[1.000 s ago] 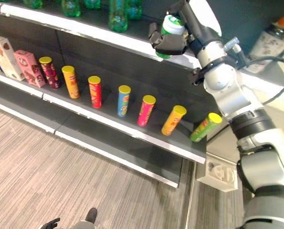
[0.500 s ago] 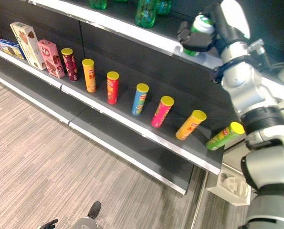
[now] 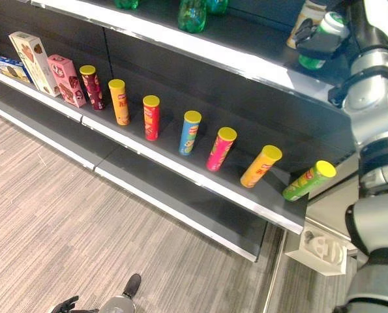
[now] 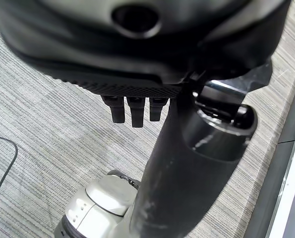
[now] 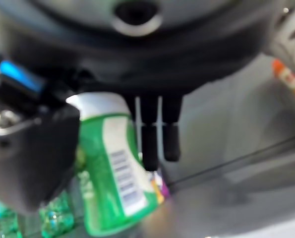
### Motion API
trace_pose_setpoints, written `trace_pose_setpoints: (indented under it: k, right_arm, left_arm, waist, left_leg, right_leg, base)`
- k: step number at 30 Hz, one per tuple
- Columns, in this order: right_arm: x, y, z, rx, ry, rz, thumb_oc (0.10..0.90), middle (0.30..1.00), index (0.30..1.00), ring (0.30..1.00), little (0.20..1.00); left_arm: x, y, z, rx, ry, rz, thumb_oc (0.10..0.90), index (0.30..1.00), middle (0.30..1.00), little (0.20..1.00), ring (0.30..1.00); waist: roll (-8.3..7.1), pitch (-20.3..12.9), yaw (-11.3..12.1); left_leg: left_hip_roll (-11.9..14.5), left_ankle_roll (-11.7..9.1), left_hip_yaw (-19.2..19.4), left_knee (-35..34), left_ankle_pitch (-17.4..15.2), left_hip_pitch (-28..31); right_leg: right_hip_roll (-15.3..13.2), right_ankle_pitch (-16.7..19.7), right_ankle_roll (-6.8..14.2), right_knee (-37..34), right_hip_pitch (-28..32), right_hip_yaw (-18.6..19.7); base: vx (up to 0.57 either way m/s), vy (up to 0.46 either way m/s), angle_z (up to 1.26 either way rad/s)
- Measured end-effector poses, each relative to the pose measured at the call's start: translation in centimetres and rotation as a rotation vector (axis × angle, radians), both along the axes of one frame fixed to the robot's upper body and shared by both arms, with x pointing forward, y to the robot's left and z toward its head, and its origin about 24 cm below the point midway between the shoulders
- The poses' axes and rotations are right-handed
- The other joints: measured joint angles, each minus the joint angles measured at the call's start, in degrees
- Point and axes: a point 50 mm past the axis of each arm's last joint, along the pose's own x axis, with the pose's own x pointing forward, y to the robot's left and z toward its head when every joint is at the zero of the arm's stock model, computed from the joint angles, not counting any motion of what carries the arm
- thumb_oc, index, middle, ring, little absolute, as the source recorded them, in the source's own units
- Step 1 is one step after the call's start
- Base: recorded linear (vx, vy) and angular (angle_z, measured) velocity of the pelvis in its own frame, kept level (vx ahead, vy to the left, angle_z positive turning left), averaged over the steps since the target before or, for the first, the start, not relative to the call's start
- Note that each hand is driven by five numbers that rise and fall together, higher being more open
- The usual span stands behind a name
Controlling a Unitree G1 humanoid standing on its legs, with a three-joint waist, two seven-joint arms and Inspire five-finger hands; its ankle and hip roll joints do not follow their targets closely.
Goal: Put the goods on the table back onto the shelves and tidy them up.
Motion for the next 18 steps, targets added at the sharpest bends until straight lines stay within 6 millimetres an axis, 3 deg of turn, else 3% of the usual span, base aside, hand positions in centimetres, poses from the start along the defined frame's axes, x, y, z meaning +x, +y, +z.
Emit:
trace_pose_setpoints:
  k: [18]
  right_arm:
    - [0.1, -0.5, -0.6, -0.033, 0.027, -0.044, 0.4, 0.3, 0.3, 0.3, 0.3]
  left_arm:
    - [-0.6, 1.0, 0.2, 0.017, 0.002, 0.04, 0.8, 0.9, 0.9, 0.9, 0.9]
  waist:
    - [0.1, 0.0, 1.3]
  left_leg:
    - [-1.0, -0.1, -1.9, 0.0, 0.4, -1.2]
  right_leg:
    - [-0.5, -0.2, 0.0, 0.0, 0.0, -2.3]
  base:
    - [0.0, 0.004, 0.06]
